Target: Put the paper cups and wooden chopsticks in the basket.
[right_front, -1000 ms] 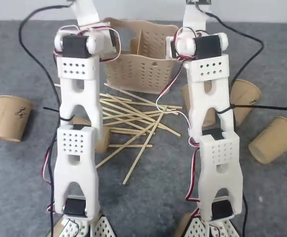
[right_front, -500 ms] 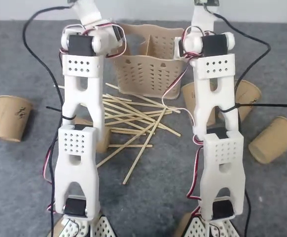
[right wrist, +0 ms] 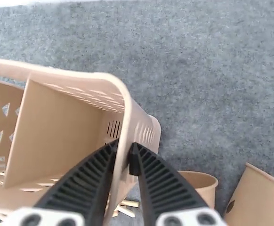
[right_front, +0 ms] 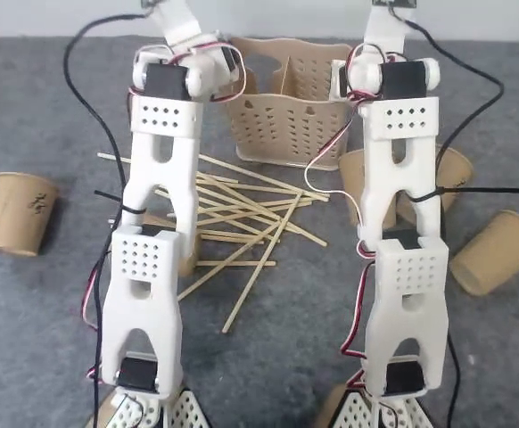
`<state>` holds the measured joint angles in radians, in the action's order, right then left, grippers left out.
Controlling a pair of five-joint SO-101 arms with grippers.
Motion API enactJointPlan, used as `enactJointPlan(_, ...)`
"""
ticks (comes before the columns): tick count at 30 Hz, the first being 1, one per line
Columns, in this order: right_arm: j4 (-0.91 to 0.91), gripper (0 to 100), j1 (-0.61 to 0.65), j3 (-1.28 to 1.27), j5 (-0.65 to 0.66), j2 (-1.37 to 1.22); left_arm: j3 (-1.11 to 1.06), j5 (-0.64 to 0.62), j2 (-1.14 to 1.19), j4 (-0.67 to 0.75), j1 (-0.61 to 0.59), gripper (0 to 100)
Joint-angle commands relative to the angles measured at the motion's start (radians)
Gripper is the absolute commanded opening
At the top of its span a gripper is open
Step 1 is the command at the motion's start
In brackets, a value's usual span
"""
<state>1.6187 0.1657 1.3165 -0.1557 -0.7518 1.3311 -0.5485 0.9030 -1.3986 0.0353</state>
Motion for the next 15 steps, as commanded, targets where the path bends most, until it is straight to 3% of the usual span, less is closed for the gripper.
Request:
enactJointPlan(1,0.048,0.7,0.01,0.018,0.015,0.007,-0.012,0.057,-0.02,-0.031,-0.006,10)
enactJointPlan(11,0.166,0.7,0.087,0.017,-0.02,0.048,0.202,0.103,-0.028,-0.344,0.0,1)
enactJointPlan(15,0.17,0.7,0.088,0.012,-0.023,0.053,0.209,0.103,-0.028,-0.358,0.0,1)
